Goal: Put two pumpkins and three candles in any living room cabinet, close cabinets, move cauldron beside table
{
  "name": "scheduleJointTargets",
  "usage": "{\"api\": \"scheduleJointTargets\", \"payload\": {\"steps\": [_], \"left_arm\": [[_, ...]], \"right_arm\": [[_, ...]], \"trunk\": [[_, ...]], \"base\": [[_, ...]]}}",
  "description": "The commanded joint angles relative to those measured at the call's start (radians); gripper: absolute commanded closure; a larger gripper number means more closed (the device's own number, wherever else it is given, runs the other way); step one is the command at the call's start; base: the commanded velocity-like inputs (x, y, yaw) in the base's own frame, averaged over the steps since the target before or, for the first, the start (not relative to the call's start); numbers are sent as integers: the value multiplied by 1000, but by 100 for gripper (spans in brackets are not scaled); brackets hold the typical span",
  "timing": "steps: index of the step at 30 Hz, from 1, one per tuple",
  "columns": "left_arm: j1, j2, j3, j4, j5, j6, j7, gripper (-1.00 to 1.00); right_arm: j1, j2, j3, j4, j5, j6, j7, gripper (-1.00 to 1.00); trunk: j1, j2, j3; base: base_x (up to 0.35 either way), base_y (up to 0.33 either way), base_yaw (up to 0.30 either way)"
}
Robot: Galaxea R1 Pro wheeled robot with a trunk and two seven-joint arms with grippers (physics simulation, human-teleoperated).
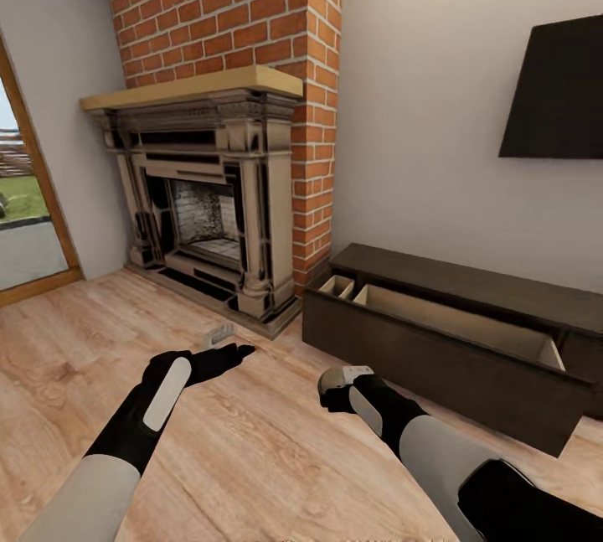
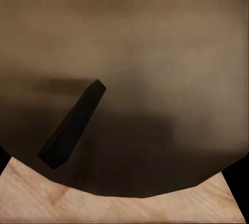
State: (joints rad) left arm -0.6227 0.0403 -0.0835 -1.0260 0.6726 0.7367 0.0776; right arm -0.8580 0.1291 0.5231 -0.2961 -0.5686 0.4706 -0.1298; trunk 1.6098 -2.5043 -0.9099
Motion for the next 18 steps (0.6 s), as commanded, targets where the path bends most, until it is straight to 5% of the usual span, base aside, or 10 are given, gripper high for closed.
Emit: {"api": "scheduleJointTargets", "payload": {"steps": [1,18], "left_arm": [[0,1,-2,-2,10,2,8,-100],[0,0,-2,0,10,3,8,-100]], "right_arm": [[-1,0,7,-2,-10,3,-8,100],[-1,0,6,-2,-13,-4,-8,100]], "trunk": [[0,-1,-2],[0,-1,-18]], "base": [[-20,0,-223],[-2,0,-239]]}}
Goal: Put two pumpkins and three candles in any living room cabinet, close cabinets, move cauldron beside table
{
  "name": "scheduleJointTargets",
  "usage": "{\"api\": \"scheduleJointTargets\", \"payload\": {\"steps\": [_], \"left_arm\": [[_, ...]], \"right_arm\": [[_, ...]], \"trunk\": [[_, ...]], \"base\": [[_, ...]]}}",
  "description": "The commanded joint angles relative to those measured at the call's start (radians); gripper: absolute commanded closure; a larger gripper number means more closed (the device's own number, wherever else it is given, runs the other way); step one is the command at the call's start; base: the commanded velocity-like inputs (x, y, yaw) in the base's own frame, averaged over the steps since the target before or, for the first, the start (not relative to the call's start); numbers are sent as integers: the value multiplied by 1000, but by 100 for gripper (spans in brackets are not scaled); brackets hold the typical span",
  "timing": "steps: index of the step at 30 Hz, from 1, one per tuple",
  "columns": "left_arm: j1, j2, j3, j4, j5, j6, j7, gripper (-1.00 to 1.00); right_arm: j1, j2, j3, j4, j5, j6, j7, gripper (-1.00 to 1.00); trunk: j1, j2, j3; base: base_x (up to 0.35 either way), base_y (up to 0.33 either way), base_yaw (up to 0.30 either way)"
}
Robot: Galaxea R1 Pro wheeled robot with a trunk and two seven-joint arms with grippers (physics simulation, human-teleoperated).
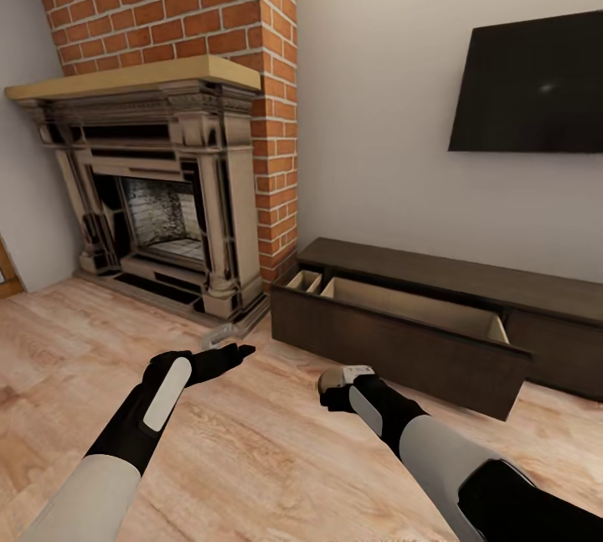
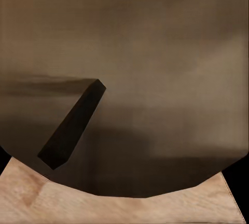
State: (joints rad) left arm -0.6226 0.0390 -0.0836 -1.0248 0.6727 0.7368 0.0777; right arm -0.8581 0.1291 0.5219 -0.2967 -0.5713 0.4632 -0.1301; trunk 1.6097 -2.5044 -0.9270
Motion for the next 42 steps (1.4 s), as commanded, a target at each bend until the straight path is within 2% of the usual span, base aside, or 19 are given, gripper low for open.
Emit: {"api": "scheduleJointTargets", "payload": {"steps": [1,42], "left_arm": [[0,1,-2,-2,10,3,8,-100],[-1,1,-4,-1,10,2,10,-100]], "right_arm": [[-1,0,7,-2,-10,3,-8,100],[-1,0,7,-2,-10,3,-9,100]], "trunk": [[0,0,-1],[0,0,-1]], "base": [[0,0,-298],[0,0,-300]]}}
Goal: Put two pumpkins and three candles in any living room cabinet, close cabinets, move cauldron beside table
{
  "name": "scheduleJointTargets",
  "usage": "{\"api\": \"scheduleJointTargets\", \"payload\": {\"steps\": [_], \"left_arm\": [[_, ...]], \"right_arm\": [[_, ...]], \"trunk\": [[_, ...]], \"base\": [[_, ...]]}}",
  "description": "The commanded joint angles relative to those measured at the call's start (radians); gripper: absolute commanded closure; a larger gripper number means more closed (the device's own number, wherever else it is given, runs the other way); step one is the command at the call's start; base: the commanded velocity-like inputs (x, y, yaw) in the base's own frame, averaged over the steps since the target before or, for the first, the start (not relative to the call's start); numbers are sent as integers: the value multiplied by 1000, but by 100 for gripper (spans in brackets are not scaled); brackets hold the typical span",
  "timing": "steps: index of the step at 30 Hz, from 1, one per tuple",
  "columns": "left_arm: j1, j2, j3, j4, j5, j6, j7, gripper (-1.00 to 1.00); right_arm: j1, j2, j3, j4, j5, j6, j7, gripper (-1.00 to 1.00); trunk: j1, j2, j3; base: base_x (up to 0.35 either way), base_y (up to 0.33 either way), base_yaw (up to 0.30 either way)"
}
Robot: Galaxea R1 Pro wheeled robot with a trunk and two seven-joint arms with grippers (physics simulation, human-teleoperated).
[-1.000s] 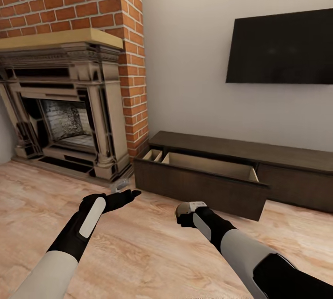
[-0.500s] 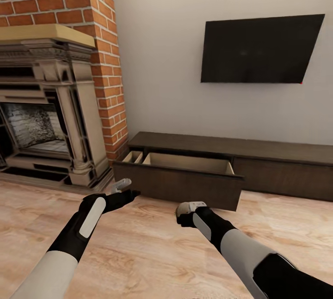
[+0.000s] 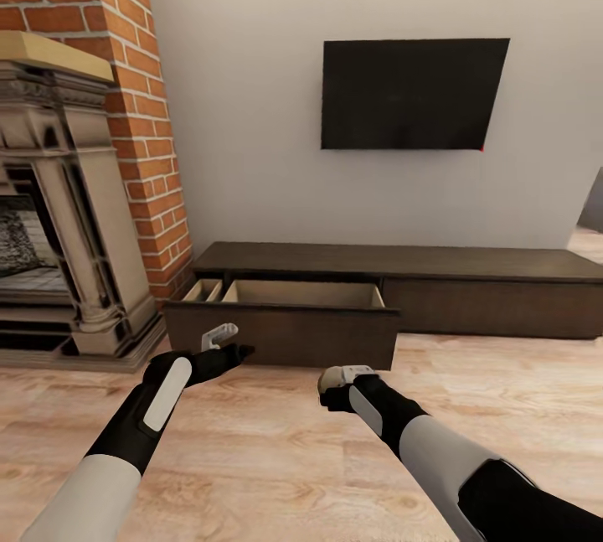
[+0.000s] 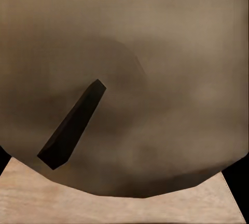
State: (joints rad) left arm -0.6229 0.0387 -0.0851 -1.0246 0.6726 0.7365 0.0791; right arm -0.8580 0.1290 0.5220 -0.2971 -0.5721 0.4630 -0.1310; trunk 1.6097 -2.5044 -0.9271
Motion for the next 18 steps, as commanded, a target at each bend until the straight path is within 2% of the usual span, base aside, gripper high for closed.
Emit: {"api": "scheduleJointTargets", "payload": {"steps": [1,11,18], "left_arm": [[0,1,-2,-2,10,3,8,-100],[0,1,-7,-2,11,3,5,-100],[0,0,-14,-2,9,3,5,-100]], "right_arm": [[-1,0,7,-2,-9,3,-8,100],[-1,-3,7,-9,-8,3,-6,100],[-1,0,11,-11,-7,4,-7,100]], "trunk": [[0,0,-1],[0,0,-1],[0,0,-1]], "base": [[0,0,-300],[0,0,-291],[0,0,-68]]}}
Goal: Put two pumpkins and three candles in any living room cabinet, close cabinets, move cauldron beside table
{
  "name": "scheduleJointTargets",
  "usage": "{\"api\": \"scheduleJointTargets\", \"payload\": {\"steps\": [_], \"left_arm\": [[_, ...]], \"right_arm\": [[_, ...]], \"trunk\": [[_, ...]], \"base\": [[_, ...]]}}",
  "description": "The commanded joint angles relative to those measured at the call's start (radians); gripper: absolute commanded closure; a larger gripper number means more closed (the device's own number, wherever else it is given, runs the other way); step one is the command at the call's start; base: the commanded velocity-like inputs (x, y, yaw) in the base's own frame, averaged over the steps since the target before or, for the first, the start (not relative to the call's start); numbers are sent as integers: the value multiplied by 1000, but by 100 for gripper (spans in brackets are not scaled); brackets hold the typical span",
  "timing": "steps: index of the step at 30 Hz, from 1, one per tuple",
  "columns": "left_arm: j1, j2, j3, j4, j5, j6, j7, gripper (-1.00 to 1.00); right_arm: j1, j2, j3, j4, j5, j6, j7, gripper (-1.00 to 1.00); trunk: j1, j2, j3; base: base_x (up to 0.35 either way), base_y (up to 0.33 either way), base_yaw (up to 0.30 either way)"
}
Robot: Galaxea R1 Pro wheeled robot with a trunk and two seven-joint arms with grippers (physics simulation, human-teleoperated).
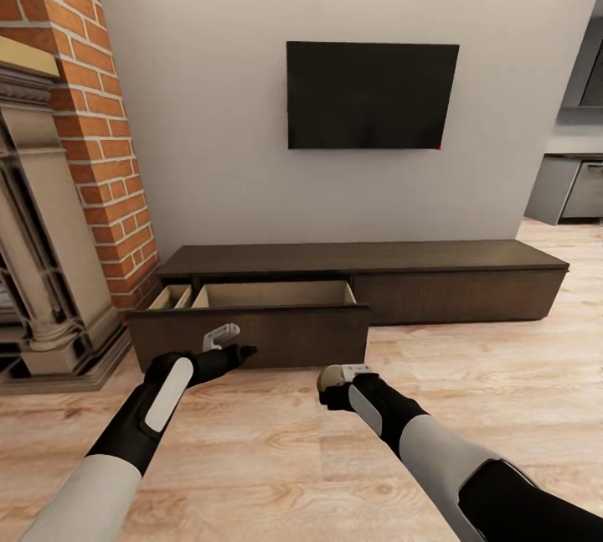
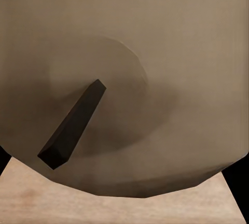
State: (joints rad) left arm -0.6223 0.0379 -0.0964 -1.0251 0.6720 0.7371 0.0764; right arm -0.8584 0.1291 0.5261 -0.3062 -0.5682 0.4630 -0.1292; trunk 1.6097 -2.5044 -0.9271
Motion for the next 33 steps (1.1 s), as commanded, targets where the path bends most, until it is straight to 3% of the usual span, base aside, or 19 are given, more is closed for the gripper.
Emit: {"api": "scheduleJointTargets", "payload": {"steps": [1,6,8,33], "left_arm": [[-1,1,-4,-1,10,2,8,-100],[-1,0,-4,1,10,2,9,-100],[-1,0,-1,42,10,1,10,-100],[-1,-3,0,66,11,1,15,-100]], "right_arm": [[-1,-1,7,-2,-9,4,-8,100],[-1,-2,8,-3,-8,3,-7,100],[-1,-3,8,-2,-7,3,-6,100],[-1,-2,5,-2,-7,0,-6,100]], "trunk": [[0,0,-1],[0,0,-1],[0,0,-1],[0,0,10]], "base": [[0,0,-5],[0,0,-17],[0,0,-166],[0,0,-249]]}}
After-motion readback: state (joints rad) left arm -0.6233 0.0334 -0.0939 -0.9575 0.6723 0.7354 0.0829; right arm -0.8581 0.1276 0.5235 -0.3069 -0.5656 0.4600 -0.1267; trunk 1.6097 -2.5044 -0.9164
